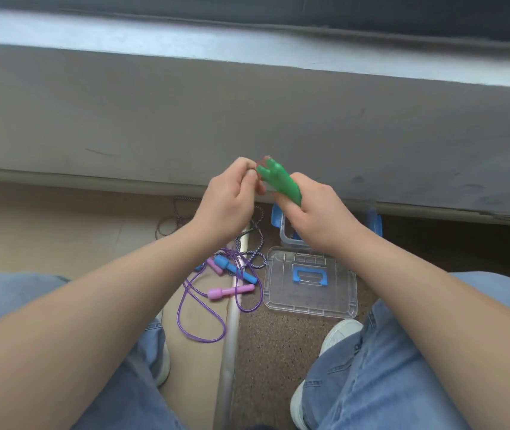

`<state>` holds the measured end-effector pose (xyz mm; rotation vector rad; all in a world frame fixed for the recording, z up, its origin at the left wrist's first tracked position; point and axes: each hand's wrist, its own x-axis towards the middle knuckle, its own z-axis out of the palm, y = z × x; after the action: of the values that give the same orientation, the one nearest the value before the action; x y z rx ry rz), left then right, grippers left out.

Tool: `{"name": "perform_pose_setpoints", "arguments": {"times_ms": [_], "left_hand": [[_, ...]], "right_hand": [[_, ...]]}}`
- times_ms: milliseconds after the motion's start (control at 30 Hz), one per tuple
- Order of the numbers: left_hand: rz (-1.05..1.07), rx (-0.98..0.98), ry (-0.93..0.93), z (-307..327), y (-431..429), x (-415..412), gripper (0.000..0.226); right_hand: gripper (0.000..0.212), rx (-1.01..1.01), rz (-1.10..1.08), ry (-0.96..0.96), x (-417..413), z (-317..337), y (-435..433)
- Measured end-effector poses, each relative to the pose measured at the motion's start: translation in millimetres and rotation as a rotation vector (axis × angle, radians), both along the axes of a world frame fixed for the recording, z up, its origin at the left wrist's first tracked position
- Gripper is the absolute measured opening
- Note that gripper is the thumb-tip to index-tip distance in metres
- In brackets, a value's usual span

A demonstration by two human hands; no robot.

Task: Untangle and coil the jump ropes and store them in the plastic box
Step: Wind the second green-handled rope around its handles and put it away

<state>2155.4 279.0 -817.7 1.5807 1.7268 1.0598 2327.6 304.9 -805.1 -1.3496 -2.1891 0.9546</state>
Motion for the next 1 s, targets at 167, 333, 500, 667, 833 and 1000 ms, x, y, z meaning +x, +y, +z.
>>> {"name": "perform_pose_setpoints", "arguments": {"times_ms": [167,333,500,667,833,1000], "left_hand": [[-0.125,0.024,0.105,-11.7,-13.9,16.3,0.033],[-0.222,-0.054,0.281,-13.0,-13.8,18.0,0.026],[-0.486,0.137,0.733,-2.3,-11.9,13.3,0.031],[-0.593,0.306,0.945,12.8,1.2,-7.7,0.055],[-0.36,0.063,0.623,11.3,16.4,-29.0,0.061],[-0.297,-0.291,0.163,1.1,12.7,-28.3,0.06]], "right_hand": [[0.018,-0.005,-0.191,0.016,2.9,0.6,17.8],[0.019,0.031,-0.17,-0.092,3.2,-1.5,15.1],[0.017,0.264,0.018,-0.602,4.5,-11.2,13.6],[0.015,0.2,0.43,-0.732,-2.8,-20.4,3.6],[0.016,0.25,0.492,-0.532,-4.6,-5.5,-1.5],[0.009,0.22,0.417,-0.292,-0.6,1.0,-8.1]]}}
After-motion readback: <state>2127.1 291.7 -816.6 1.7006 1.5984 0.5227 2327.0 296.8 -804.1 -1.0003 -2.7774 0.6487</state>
